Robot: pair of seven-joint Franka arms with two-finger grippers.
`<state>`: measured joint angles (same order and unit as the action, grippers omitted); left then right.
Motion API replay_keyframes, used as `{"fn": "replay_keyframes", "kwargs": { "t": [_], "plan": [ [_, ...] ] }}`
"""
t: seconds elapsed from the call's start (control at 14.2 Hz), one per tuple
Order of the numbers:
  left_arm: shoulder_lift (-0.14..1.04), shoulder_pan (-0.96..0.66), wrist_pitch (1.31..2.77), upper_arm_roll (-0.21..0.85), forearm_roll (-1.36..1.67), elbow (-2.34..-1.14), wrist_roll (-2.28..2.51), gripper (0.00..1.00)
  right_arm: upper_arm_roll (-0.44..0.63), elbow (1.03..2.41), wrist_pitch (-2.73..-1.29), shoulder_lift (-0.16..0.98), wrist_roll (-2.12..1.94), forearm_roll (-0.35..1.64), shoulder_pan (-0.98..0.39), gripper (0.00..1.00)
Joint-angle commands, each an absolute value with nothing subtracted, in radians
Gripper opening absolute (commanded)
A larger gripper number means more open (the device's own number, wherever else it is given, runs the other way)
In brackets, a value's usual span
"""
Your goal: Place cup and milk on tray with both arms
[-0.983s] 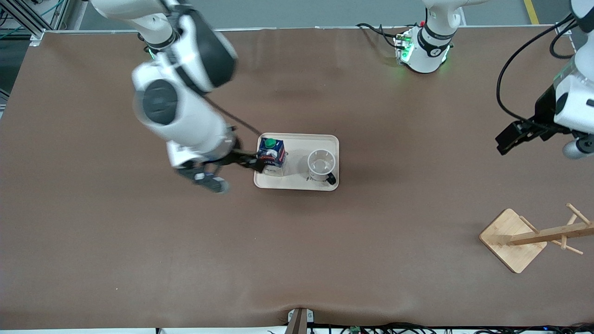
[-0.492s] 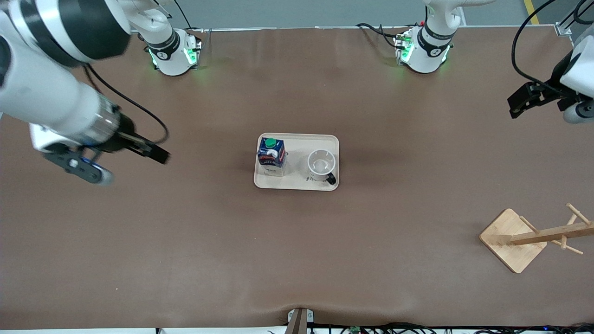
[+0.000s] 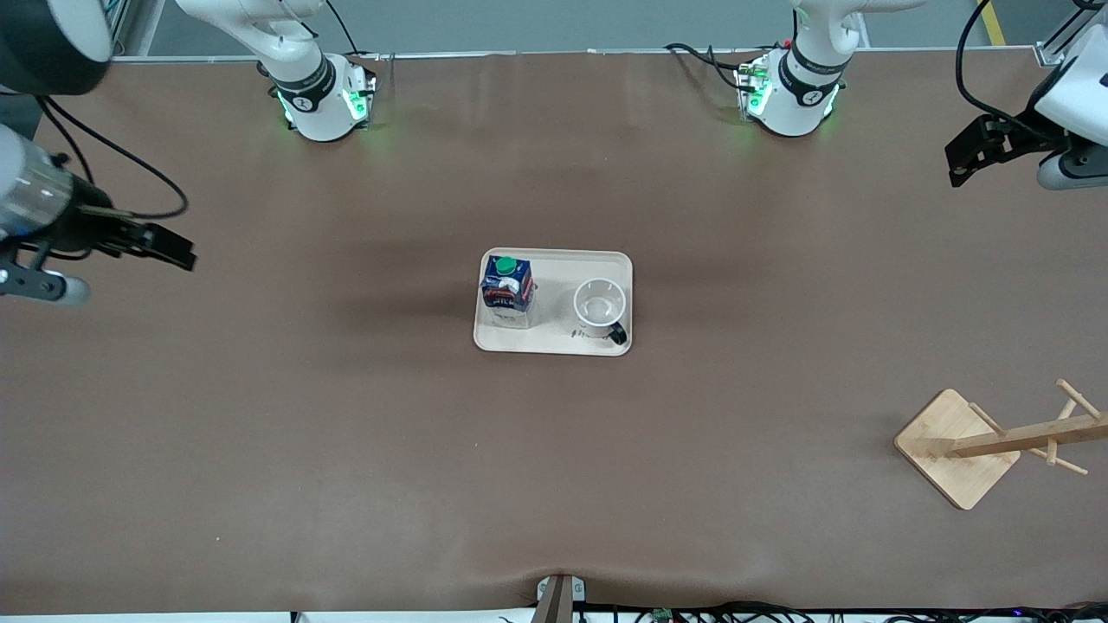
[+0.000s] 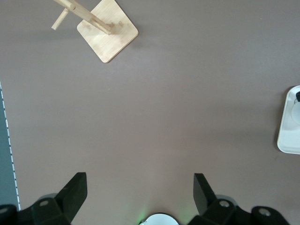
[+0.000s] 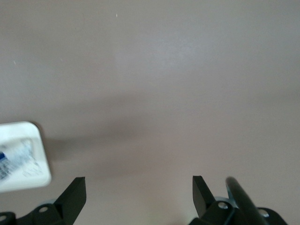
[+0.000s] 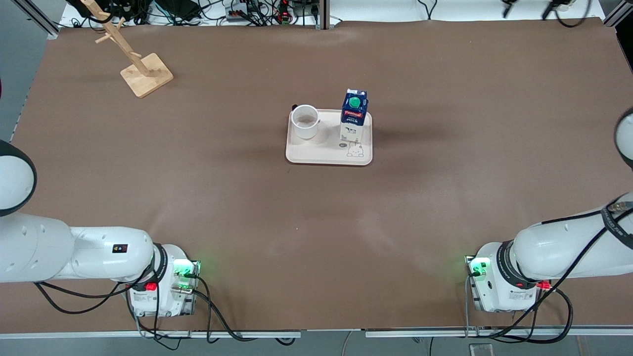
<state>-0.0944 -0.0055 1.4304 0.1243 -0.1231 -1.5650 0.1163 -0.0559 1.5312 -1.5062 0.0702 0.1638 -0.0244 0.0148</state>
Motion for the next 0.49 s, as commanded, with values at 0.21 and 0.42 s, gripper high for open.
{"fn": "replay_keyframes", "kwargs": {
  "t": [0.21,0.42],
  "plan": [
    [-0.101,-0.023,1.445,0.118,-0.097,-1.572,0.098,1.00,-0.068,1.626,-1.520,-0.052,0.112,0.003,0.081,1.00],
    [-0.101,-0.023,1.479,0.121,-0.045,-1.591,0.100,1.00,-0.066,1.612,-1.531,-0.044,0.054,0.025,0.115,1.00]
  ]
}}
